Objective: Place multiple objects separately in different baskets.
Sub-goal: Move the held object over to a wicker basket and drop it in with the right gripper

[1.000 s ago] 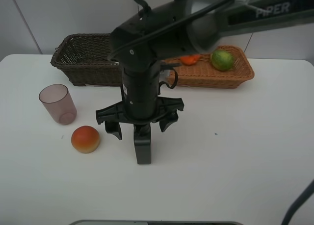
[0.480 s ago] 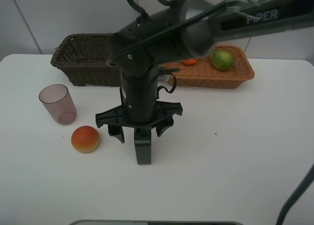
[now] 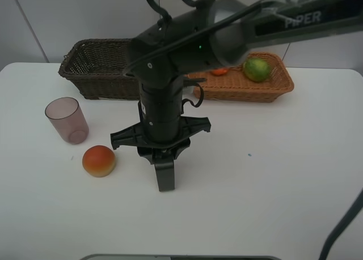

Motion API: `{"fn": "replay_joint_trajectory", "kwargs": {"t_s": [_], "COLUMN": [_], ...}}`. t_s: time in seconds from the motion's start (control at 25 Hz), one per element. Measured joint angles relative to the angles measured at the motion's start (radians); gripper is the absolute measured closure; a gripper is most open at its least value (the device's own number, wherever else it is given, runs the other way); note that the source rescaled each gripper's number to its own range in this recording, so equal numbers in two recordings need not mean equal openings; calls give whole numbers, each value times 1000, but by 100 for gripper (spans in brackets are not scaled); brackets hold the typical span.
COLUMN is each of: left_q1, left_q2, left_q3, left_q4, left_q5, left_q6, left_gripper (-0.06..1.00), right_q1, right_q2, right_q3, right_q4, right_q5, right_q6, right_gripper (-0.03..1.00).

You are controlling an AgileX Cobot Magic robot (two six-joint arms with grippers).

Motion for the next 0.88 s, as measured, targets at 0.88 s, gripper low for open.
{"fn": "replay_joint_trajectory", "kwargs": {"t_s": [0.88], "left_q1": [0], "left_q2": [0], "left_q3": [0], "left_q4": [1], "left_q5": [0], "left_q6": [0], "left_gripper": [-3], "right_q1": [-4], "right_q2": [-36], "right_q3": [-39], "right_q4": [-15], "right_q5": [60], "right_q6": [-51], "right_gripper": [84]}}
